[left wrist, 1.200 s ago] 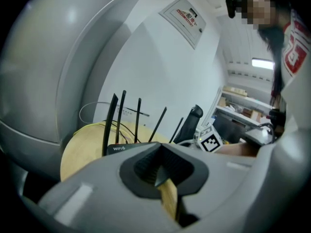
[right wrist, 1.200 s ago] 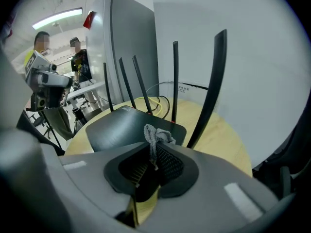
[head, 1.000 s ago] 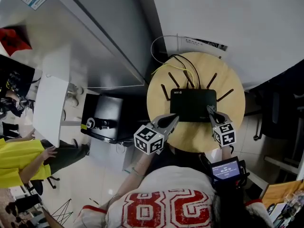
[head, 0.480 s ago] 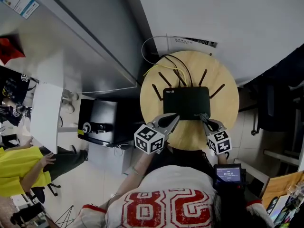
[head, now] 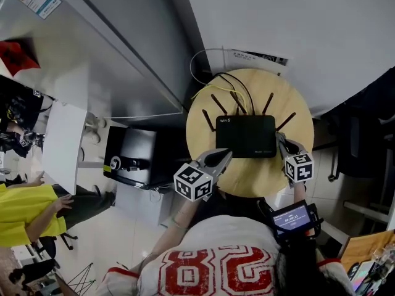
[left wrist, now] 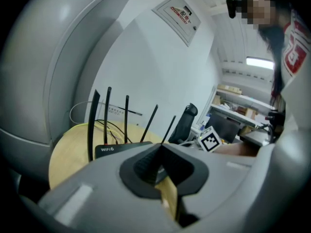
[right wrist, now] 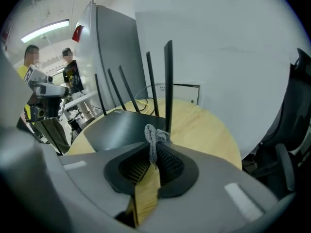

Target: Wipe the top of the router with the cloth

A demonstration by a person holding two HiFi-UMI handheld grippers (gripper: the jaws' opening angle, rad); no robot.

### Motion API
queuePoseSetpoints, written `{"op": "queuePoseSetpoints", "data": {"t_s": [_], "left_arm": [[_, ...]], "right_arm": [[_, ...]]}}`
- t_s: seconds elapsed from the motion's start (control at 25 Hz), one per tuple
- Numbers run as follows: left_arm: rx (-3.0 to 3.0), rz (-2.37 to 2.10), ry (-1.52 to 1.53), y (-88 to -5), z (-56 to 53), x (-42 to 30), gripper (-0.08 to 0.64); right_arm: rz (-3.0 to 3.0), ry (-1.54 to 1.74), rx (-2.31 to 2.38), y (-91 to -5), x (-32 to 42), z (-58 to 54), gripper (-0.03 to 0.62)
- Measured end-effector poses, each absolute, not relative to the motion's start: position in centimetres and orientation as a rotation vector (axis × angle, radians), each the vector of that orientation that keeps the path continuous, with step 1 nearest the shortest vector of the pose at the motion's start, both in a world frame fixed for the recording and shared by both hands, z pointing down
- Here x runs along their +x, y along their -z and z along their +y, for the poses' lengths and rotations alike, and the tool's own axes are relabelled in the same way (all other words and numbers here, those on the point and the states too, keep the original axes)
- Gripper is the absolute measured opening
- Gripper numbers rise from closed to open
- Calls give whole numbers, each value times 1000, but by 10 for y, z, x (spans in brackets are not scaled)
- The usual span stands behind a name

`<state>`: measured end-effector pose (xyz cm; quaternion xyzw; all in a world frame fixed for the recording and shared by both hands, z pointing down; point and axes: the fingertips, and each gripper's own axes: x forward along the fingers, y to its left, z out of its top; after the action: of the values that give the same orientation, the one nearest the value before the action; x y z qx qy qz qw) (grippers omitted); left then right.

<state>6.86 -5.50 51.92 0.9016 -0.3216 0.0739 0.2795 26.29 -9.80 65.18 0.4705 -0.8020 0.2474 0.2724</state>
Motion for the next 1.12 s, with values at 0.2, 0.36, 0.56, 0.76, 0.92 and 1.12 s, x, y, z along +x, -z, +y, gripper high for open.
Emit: {"op": "queuePoseSetpoints", "data": {"t_s": [0.2, 0.36, 0.56, 0.76, 0.92, 1.12], "left_arm": [[2400, -913, -194, -519, -57, 55, 0], [2392, -928, -194, -519, -57, 49, 0], [2394, -919, -192, -518, -57, 50, 0], [2404, -880, -196, -520, -54, 61, 0], [2414, -852, -198, -520, -51, 70, 0], [2419, -827, -196, -522, -44, 79, 0]], "right_arm": [[-2152, -755, 1295, -664, 269, -112, 37], [-2163, -797, 1277, -668, 264, -113, 37], [-2160, -801, 1258, -667, 258, -98, 37], [-2149, -821, 1268, -668, 258, -73, 37], [-2145, -850, 1278, -668, 257, -52, 37], [-2134, -900, 1285, -671, 254, -27, 37]]}}
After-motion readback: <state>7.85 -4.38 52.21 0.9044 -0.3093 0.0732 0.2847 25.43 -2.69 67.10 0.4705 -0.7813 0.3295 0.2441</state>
